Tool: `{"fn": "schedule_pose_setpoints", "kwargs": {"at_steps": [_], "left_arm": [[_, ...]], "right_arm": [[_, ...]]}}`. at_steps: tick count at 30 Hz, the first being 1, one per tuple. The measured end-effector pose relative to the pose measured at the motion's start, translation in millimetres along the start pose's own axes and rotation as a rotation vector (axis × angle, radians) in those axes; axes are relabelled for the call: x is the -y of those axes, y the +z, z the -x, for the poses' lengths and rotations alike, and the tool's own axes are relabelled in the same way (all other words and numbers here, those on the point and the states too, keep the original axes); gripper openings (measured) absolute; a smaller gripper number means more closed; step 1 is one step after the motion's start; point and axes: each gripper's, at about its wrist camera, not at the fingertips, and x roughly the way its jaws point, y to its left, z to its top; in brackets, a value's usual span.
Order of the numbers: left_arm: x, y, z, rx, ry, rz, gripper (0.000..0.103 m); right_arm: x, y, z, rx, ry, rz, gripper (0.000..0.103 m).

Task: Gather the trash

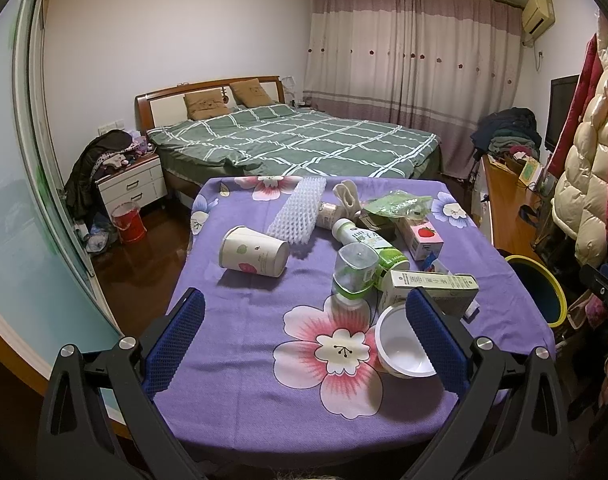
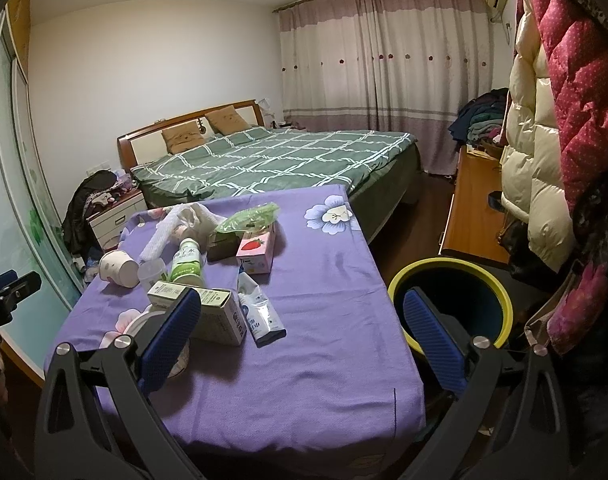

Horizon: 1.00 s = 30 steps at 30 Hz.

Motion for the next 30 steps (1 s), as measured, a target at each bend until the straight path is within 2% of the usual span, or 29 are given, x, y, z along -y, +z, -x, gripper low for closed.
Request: {"fn": "schedule_pose_setpoints", "kwargs": {"at_steps": [30], "left_arm": [[-1.6,1.5,-12.9,-0.026,0.014,-0.008,0.099]], "right_arm": [[0.3,-8.3,-12.8,-0.030,0.004,-0.007,0.097]]}}
